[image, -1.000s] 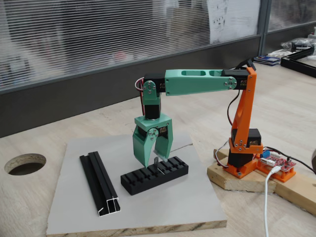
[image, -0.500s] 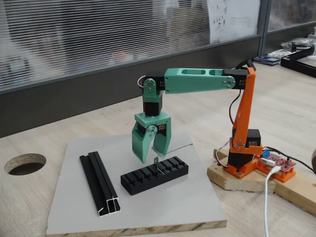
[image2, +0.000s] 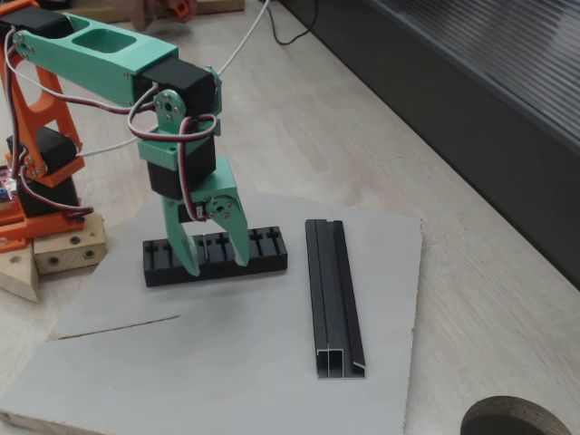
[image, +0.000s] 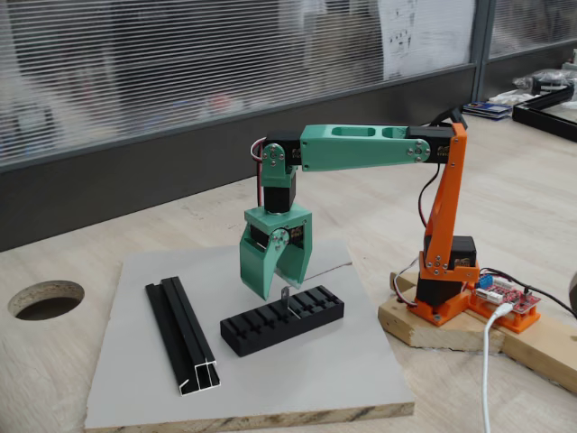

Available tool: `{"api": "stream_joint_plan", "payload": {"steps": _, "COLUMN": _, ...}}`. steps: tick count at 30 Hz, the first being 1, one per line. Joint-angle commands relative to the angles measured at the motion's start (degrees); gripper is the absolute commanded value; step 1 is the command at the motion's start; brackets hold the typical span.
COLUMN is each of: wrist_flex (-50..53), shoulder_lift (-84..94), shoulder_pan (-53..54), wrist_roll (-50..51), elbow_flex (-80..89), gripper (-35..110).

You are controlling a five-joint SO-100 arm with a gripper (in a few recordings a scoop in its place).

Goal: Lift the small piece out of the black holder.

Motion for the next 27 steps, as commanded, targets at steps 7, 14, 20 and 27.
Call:
{"api": "stream_joint_plan", "payload": {"steps": 7, "wrist_flex": -0.1, "shoulder_lift": -2.7, "shoulder_pan": -0.9, "wrist_roll": 3.3, "elbow_flex": -0.3, "gripper": 43}}
{"api": "stream_joint_plan", "payload": {"steps": 14, "wrist_flex": -0.1, "shoulder_lift": -2.7, "shoulder_pan": -1.0, "wrist_roll": 7.4, "elbow_flex": -0.9, "gripper": 43}}
{"api": "stream_joint_plan", "payload": {"steps": 20, "wrist_flex": -0.1, "shoulder_lift": -1.8, "shoulder_pan": -1.0, "wrist_roll": 7.5, "elbow_flex": -0.9, "gripper": 43}}
{"api": "stream_joint_plan", "payload": {"steps": 27, "wrist_flex": -0.1, "shoulder_lift": -1.7, "shoulder_pan": -1.1, "wrist_roll": 7.3, "elbow_flex": -1.0, "gripper": 43}}
